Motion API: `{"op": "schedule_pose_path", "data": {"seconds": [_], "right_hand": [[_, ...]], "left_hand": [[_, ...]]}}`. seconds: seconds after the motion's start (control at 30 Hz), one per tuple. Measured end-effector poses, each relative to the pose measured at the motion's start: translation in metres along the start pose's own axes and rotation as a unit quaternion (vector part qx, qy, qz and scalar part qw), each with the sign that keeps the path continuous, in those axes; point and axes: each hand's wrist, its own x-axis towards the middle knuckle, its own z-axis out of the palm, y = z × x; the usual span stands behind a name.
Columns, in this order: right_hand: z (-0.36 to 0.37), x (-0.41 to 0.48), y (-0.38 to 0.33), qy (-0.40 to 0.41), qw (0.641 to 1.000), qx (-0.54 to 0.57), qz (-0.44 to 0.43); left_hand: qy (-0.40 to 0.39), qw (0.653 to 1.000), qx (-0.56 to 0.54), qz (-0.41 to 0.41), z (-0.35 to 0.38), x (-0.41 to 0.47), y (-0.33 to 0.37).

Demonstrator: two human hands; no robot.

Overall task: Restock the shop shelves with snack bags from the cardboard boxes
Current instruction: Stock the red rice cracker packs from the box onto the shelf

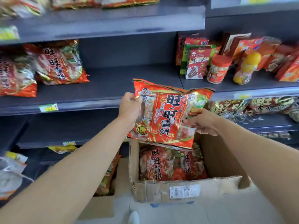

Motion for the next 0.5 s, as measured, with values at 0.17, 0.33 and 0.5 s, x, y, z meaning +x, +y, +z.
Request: {"op": "schedule_pose_path", "data": {"seconds": [0.17,0.33,0.5], "right_hand": [[0.051,0.004,-0.067,0.037,0.993,0.011,-0.111],[0.11,0.03,-0.12,0.069,0.978,0.032,-0.195],[0.162,0.068,-0.167,0.104,0.965,0.025,-0.238]], "left_hand": [[-0.025,0.997,0.024,0.074,-0.05,0.02,0.019],[-0.045,0.993,0.107,0.023,-0.103,0.061,0.028],[-0.024,0.985,0.17,-0.017,-0.146,0.124,0.034]]}}
